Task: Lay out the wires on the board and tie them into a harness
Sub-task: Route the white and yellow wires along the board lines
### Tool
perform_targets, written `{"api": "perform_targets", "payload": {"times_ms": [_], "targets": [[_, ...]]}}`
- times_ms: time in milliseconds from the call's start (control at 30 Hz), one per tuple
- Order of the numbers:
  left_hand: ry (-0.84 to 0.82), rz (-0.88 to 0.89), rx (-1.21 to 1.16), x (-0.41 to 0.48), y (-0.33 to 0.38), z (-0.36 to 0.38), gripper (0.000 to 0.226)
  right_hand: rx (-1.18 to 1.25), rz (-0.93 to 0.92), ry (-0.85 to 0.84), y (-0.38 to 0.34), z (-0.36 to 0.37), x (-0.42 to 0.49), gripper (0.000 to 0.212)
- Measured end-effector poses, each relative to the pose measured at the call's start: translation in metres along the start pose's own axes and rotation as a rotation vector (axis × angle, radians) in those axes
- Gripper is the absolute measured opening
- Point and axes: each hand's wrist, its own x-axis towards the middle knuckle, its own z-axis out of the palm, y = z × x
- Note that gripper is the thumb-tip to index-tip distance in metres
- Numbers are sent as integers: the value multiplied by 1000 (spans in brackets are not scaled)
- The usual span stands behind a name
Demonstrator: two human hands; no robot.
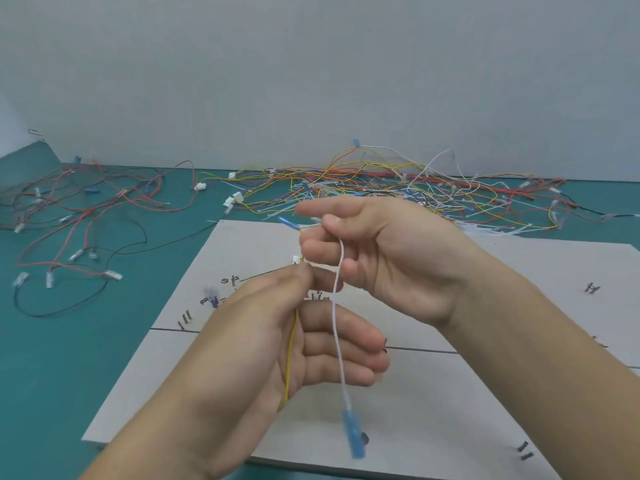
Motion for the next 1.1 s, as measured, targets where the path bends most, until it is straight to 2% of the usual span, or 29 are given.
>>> {"api": "perform_targets", "payload": {"times_ms": [67,167,300,367,500,667,800,867,1000,1100], "targets": [[3,4,-1,-5,-1,-3,33,-117,-8,21,0,-2,3,30],[-32,-5,61,-10,-4,-3,15,-291,9,-1,1,-3,8,33],[31,-51,67,-14,-11,-4,16,-644,120,-154,-7,-7,16,33],[48,-76,58,-14,-13,-4,21,-695,154,-245,-8,-7,23,25],[62,-68,131,-16,-15,-12,17,-790,105,-172,-3,-9,40,10],[57,-53,469,-25,-16,-35,23,-860,61,-137,-1,-17,52,6],[150,-90,542,-37,-15,-42,30,-902,41,-114,-2,-19,61,6],[195,-75,563,-40,-17,-43,33,-844,52,-121,-3,-18,67,7],[465,125,477,-35,-30,-48,19,-875,12,-46,0,-19,80,3],[590,188,463,-31,-38,-50,23,-999,-51,60,15,-16,85,12]]}}
